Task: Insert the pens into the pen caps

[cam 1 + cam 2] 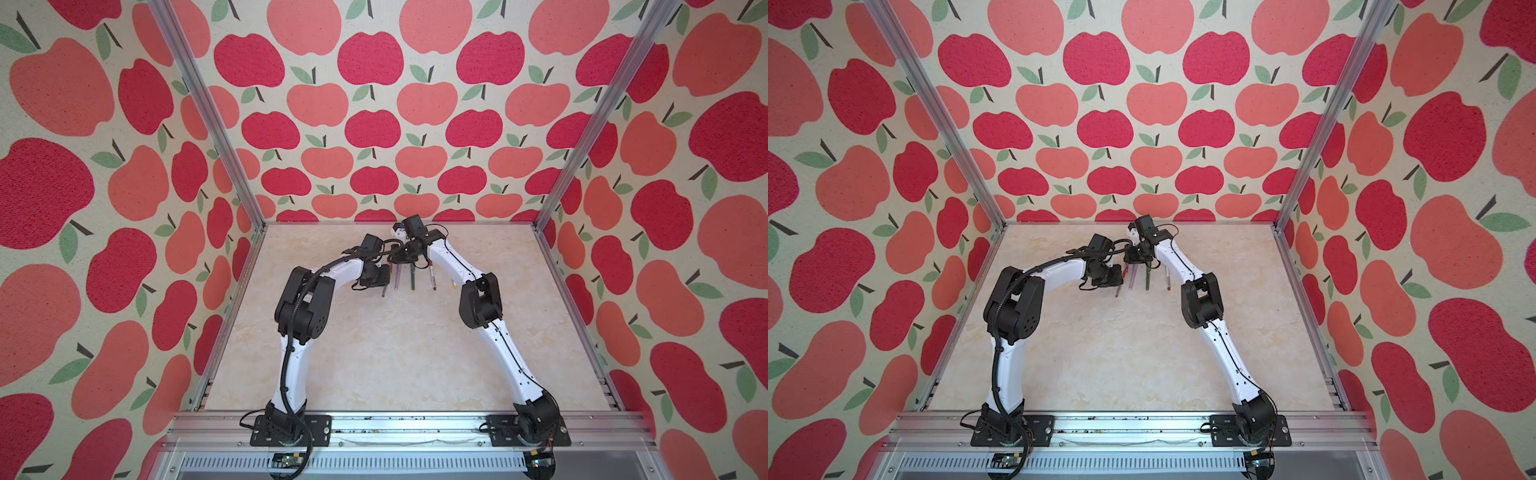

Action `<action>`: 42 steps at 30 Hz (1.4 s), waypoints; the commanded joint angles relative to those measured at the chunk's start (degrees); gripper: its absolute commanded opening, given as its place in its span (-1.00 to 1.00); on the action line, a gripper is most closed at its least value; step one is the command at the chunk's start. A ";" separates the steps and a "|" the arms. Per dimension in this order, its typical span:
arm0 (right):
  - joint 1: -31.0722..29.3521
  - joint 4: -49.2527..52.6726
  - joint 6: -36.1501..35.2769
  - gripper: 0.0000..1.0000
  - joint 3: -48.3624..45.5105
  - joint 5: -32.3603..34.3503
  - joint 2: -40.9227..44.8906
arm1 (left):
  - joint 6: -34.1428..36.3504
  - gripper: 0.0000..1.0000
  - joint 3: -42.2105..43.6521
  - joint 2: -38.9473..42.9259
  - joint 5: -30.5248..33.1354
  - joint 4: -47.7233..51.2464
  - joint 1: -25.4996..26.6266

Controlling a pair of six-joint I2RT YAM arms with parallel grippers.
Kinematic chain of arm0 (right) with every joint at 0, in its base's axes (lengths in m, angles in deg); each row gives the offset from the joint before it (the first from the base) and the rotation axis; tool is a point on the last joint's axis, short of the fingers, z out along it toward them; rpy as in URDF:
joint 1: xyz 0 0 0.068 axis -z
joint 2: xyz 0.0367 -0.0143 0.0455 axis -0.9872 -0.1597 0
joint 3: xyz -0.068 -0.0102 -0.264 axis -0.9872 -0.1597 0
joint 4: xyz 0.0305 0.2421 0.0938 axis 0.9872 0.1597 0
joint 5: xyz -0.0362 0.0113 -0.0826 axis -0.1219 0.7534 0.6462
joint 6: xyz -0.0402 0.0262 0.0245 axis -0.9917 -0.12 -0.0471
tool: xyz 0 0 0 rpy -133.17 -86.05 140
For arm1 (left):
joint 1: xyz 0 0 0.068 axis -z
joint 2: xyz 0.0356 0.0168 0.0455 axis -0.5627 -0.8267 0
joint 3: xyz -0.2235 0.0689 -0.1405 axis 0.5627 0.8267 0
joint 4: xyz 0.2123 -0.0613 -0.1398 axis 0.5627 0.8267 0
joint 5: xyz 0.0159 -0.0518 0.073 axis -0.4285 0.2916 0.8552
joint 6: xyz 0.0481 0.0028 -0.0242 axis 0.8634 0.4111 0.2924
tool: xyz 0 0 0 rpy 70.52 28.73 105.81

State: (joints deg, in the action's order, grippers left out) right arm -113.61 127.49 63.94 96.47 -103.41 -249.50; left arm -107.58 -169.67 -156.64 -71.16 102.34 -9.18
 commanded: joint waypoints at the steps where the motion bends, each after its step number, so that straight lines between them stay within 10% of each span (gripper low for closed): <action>1: -0.43 4.71 -1.92 -0.55 0.21 2.18 -1.63 | -0.36 -0.47 -0.29 -3.12 -0.40 2.13 0.52; 42: -1.83 4.17 -4.60 -0.63 -10.14 1.31 2.51 | -1.00 -0.75 -3.94 -7.17 0.60 1.93 -0.10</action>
State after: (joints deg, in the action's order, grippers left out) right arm -114.09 123.92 60.83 89.65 -102.21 -246.31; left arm -109.31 -173.82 -159.98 -71.68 101.62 -8.88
